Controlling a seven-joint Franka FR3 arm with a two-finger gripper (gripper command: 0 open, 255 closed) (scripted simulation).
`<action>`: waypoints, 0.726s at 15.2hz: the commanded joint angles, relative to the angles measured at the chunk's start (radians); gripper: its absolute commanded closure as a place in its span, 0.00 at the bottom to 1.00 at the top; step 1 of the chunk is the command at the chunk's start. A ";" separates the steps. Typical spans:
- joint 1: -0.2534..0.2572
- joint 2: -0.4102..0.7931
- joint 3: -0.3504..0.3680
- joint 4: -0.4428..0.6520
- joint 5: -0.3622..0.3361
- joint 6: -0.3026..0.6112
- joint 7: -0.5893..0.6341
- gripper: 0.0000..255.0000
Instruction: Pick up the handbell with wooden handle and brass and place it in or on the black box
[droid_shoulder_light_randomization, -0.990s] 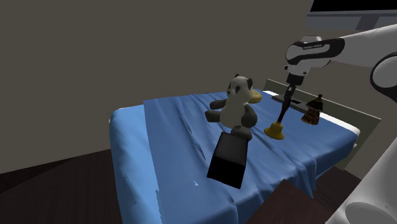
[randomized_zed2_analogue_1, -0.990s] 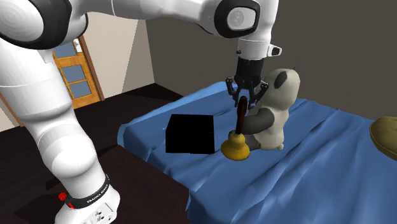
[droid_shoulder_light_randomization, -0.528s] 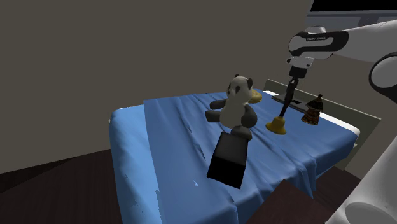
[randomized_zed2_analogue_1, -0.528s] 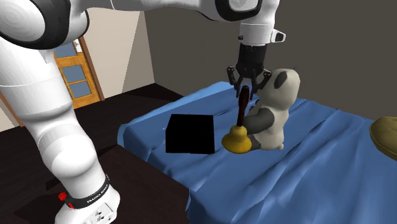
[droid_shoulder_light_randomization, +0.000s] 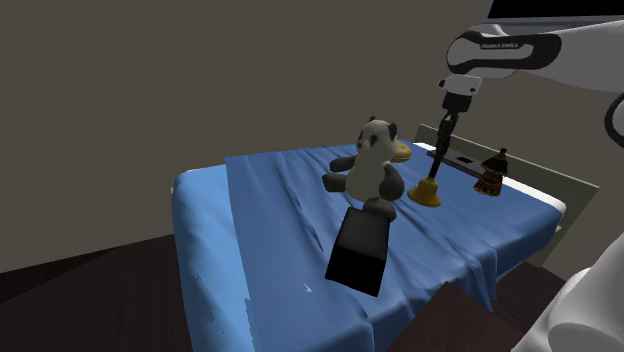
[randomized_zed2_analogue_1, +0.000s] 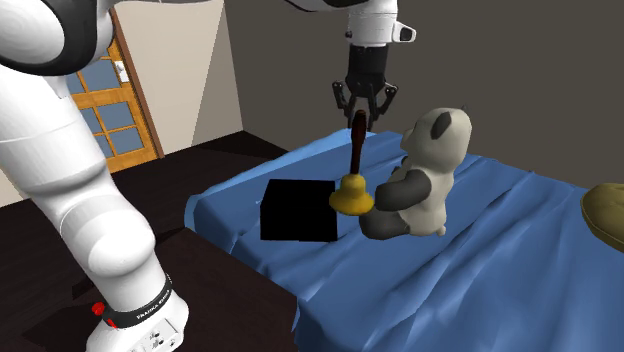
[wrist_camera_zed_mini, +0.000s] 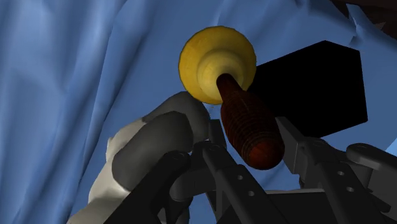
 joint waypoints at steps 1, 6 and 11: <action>0.023 -0.026 0.028 -0.010 -0.010 -0.013 0.053 1.00; 0.077 -0.053 0.097 0.010 -0.015 -0.060 0.175 1.00; 0.129 -0.051 0.162 0.061 -0.007 -0.110 0.291 1.00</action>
